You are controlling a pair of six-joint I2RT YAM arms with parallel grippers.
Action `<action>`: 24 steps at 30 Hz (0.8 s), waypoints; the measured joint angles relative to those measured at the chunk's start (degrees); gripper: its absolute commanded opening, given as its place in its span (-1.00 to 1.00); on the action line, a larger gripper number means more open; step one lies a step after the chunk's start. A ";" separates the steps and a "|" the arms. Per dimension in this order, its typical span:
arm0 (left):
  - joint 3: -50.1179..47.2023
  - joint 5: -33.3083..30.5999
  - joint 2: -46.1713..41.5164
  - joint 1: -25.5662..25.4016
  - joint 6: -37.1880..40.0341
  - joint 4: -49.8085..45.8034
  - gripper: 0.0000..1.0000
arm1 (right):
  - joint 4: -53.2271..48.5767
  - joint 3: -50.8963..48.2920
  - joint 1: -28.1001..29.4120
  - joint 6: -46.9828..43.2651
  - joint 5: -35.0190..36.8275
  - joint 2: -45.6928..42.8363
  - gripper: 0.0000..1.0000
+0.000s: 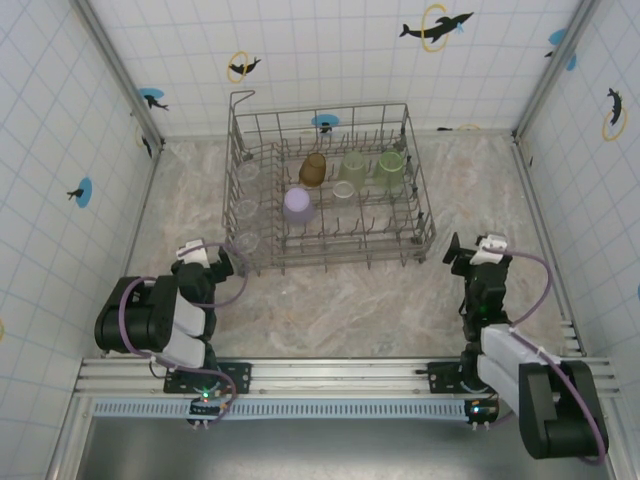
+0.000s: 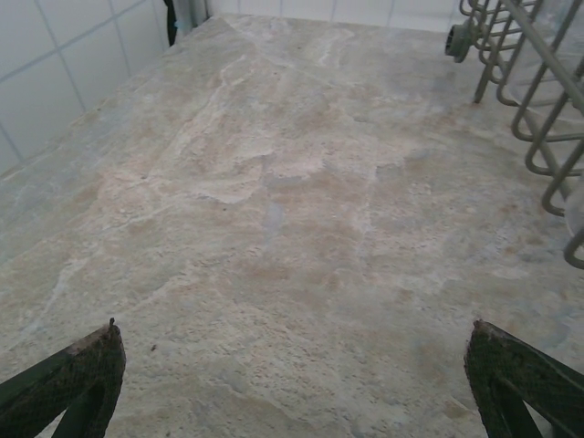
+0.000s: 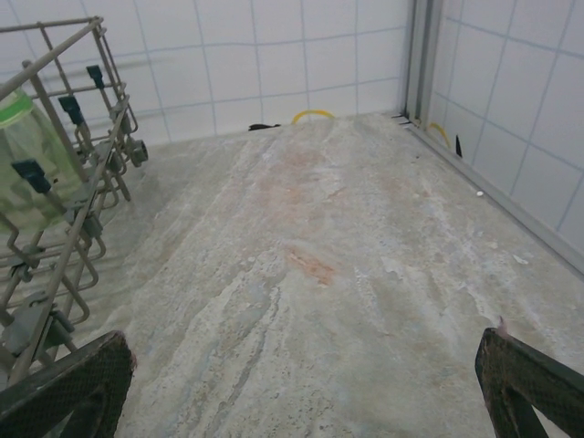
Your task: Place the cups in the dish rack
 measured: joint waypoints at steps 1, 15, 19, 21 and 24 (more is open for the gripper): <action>0.00 0.48 0.00 0.00 0.02 0.00 0.95 | 0.87 0.00 0.00 -0.17 -0.28 1.03 0.99; 0.00 0.68 0.00 0.09 0.83 0.87 0.95 | 18.12 0.00 -2.78 -0.55 -1.49 16.81 0.99; 0.00 0.07 0.00 0.11 0.83 1.05 0.95 | 24.96 0.00 -2.91 -0.15 -2.19 22.82 0.99; 0.00 0.09 0.00 0.11 0.83 1.05 0.95 | 28.72 -0.02 -2.91 -0.07 -2.36 26.25 0.99; 0.00 0.13 0.00 0.11 0.81 1.05 0.95 | 33.68 -0.02 -2.80 -0.13 -2.56 30.97 0.99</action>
